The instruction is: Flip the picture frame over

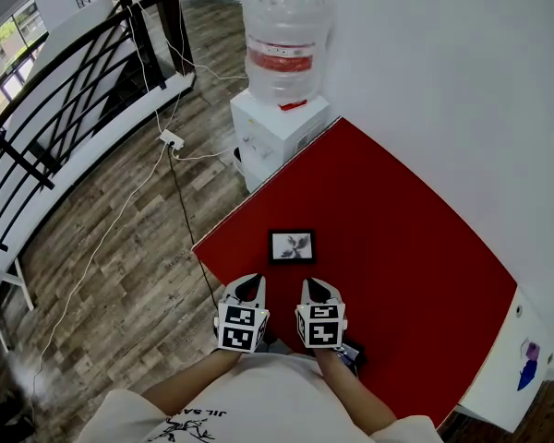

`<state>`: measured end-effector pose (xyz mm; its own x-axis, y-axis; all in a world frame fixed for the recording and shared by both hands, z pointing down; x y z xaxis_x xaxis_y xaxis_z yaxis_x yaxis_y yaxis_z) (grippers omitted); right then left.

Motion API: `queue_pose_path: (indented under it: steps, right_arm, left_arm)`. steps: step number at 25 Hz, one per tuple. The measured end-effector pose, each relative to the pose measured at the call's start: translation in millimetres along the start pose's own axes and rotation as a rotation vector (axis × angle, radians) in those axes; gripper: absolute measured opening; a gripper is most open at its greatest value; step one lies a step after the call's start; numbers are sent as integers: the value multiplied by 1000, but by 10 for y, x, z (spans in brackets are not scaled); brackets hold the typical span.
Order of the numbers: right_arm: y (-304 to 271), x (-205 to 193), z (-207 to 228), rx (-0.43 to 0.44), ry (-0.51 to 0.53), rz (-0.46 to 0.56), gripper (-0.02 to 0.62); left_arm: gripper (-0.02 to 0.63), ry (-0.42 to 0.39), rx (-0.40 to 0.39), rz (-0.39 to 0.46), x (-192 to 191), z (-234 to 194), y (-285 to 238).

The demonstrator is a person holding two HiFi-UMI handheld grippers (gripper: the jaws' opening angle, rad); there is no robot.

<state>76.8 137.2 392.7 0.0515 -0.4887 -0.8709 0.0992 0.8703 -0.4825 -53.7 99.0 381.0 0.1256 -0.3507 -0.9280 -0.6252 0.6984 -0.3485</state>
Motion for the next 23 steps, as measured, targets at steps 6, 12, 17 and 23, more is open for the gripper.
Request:
queue_pose_path:
  steps: [6,12,17,23]
  right_arm:
    - [13,-8,-47,15,1,-3,4]
    - [10,2,-58,20,1,-1,3]
    - [4,9,-55,19,1,-2,4]
    - [38,-6,-64,22,1,-6,4]
  left_arm:
    - [6,15,10,-4,-10,-30,36]
    - [6,24,13,-5,-5,-42,39]
    - [6,26,18,-4,4,-55,38]
    - [6,28,20,-12,-27,-42,80]
Point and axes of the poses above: the fingertips, and each gripper's own axes: y backward along the fingers, z to its right, x out of its top, the point moved 3 cm from there along y, backward along the fingers, and after that the axes turned 14 degrees about z, right-handed, at the moved point
